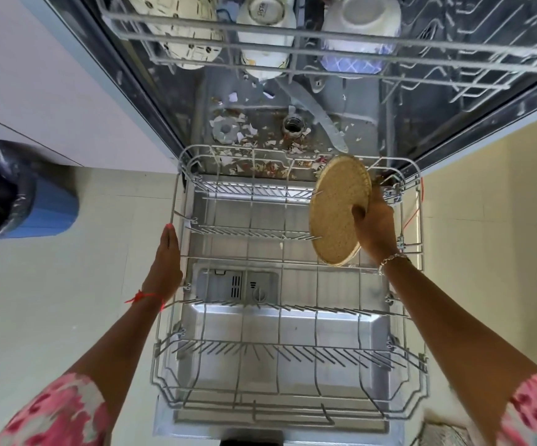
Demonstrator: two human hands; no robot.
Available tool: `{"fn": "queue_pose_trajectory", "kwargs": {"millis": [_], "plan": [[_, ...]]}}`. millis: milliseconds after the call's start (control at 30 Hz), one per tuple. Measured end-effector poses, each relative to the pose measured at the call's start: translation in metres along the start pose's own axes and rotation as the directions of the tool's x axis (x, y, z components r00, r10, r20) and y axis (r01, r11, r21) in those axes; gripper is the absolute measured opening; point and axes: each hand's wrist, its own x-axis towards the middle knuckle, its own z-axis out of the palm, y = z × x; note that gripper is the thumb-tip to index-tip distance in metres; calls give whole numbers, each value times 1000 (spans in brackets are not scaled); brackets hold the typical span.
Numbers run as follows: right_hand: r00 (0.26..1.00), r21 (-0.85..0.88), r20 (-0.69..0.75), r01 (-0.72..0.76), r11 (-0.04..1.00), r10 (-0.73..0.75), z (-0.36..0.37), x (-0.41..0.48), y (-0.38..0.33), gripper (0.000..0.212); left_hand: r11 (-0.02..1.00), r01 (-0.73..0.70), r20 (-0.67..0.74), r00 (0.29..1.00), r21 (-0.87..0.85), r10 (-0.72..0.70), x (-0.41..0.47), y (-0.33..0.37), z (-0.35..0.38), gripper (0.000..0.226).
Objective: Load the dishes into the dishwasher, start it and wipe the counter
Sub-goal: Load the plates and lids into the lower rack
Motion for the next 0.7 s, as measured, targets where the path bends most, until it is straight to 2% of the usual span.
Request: {"fn": "queue_pose_trajectory", "kwargs": {"millis": [100,300,433,567,633,700], "plan": [[998,10,65,-25,1000,24,-7,0,-1,59,999,-9,15,1000,43,9,0,2,-8,86],[992,-30,108,-61,998,64,-27,-12,-13,68,988,-48,49,998,146,41,-13,17,-35,79],[983,-232,178,82,969,-40,-53,-36,-36,72,976,-127,93,989,176,112,-33,39,-73,66],[913,-466,405,246,850,-43,-90,-77,-94,62,973,-146,123,984,176,126,-80,70,-135,57],[866,-500,501,294,814,-5,-108,-103,-134,55,978,-142,111,986,152,126,-115,83,-172,55],[842,-466,539,318,826,-20,-119,-126,-169,46,986,-115,95,990,125,103,-150,90,-206,53]]}}
